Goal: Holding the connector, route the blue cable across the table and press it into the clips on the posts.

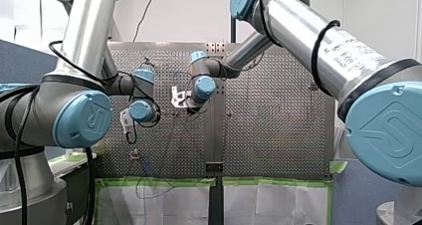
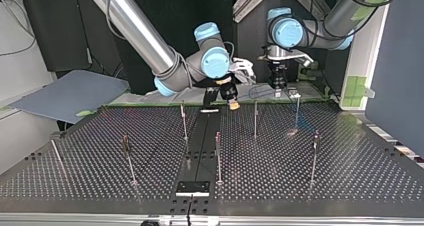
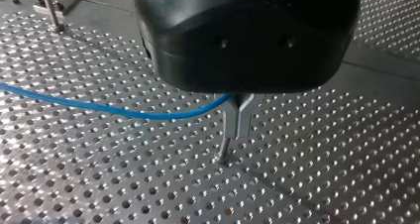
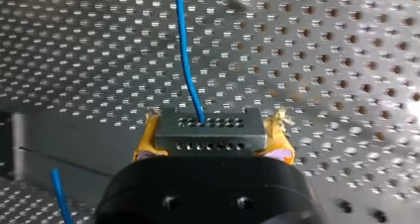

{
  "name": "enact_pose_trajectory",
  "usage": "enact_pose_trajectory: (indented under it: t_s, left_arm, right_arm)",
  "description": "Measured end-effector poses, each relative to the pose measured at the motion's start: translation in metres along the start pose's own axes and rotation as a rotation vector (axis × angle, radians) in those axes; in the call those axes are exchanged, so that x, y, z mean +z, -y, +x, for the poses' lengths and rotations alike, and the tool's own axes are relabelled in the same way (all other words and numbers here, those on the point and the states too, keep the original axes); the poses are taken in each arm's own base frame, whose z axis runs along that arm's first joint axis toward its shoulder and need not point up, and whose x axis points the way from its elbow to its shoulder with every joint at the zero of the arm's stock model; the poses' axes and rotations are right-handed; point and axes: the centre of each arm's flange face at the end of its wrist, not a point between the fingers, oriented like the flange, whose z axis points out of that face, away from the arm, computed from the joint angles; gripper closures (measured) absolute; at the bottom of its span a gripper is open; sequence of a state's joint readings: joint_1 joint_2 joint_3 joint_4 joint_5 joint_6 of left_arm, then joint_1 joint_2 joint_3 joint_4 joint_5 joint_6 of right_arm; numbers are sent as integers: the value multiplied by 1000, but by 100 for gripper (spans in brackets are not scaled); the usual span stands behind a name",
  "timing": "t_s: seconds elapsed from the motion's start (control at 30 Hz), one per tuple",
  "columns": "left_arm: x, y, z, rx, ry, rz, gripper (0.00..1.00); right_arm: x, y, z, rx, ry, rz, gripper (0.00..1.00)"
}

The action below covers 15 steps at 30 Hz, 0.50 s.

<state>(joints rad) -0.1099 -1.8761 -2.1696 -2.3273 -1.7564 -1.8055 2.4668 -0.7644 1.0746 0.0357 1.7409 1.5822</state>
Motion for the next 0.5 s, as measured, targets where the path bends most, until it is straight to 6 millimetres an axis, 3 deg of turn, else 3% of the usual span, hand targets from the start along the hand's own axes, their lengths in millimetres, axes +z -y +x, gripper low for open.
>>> enact_pose_trajectory:
  t_s: [0.2, 0.5]
  left_arm:
    - [8, 4, 5, -24, 13, 47, 100]
    - [31, 7, 7, -44, 33, 74, 100]
  right_arm:
    - [-1, -7, -20, 0, 40, -3, 100]
    - [4, -22, -22, 12, 39, -18, 100]
